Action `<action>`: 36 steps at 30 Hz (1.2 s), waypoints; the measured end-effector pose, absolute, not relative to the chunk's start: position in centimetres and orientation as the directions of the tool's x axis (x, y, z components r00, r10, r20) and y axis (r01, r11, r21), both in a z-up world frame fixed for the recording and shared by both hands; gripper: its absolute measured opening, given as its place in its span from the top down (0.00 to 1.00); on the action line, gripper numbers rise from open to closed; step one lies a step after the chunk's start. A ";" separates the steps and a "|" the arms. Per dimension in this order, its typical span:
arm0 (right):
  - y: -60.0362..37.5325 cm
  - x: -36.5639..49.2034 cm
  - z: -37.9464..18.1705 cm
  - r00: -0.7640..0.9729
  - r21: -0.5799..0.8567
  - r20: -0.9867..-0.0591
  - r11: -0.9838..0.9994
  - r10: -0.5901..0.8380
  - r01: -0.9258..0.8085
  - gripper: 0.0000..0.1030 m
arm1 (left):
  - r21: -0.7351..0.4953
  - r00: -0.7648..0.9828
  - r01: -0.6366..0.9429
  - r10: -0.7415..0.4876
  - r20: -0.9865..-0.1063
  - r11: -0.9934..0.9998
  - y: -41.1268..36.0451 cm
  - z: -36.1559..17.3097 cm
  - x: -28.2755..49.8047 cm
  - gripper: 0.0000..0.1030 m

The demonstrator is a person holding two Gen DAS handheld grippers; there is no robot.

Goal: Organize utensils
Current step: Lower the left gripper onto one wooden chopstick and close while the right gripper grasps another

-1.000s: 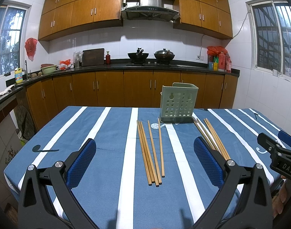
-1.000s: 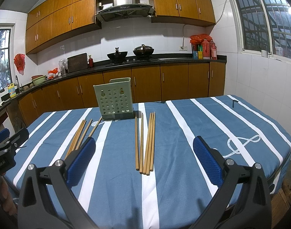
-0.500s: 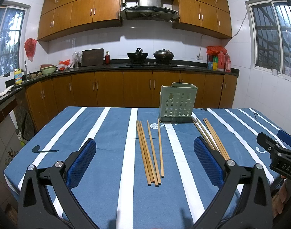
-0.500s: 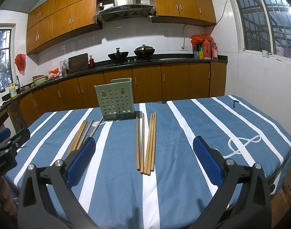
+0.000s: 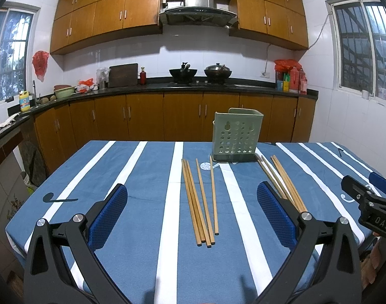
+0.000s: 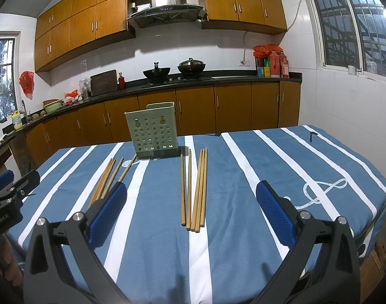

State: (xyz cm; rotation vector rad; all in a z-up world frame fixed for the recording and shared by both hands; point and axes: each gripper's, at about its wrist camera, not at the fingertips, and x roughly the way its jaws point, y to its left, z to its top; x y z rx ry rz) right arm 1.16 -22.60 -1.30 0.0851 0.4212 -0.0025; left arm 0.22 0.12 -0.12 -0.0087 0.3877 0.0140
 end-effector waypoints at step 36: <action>-25.6 18.7 -10.7 0.602 0.130 -0.798 0.985 0.033 0.118 0.87 | -0.132 0.627 -0.009 -0.097 -0.773 0.991 4.1 -7.9 13.2 0.57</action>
